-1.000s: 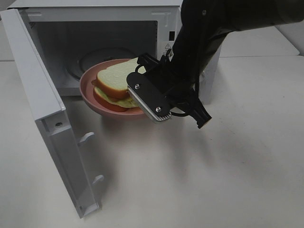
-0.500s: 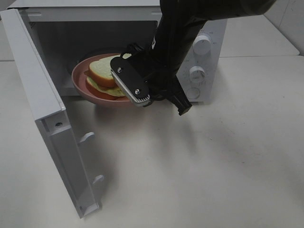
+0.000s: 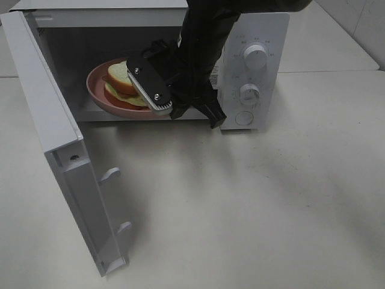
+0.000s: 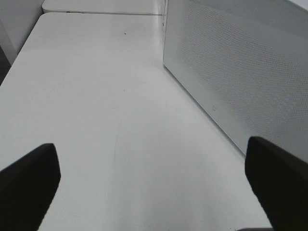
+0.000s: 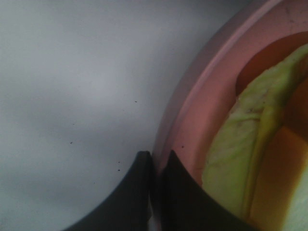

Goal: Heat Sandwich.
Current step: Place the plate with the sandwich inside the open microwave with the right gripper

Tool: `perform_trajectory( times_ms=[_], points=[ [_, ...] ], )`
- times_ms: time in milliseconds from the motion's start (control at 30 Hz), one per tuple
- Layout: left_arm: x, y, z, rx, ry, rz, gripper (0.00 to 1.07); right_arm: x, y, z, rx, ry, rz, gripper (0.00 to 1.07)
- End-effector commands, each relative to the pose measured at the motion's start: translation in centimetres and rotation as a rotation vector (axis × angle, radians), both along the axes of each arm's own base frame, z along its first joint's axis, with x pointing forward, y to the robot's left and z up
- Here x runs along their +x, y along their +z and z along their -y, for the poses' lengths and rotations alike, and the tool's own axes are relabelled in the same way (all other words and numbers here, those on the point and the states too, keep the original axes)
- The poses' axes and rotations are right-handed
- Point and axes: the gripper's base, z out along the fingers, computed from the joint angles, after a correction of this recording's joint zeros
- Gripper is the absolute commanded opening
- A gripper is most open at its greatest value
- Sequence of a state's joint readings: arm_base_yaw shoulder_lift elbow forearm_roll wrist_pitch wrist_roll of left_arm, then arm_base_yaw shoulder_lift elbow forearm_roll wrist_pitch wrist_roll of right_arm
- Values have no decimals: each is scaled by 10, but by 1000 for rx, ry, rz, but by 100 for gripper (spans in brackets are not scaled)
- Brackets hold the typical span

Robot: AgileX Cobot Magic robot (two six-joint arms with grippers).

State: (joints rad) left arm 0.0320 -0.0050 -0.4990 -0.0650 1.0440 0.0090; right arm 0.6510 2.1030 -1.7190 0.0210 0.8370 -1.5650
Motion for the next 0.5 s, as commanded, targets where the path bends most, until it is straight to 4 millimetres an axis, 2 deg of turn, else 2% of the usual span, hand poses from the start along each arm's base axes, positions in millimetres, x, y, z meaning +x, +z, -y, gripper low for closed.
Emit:
perform_trajectory(
  times_ms=[33, 500],
  points=[
    [-3, 0, 0, -1, 1, 31, 99, 5, 5, -4, 7, -14, 16, 3],
    [-3, 0, 0, -1, 1, 31, 99, 29, -8, -22, 13, -40, 9, 4]
  ],
)
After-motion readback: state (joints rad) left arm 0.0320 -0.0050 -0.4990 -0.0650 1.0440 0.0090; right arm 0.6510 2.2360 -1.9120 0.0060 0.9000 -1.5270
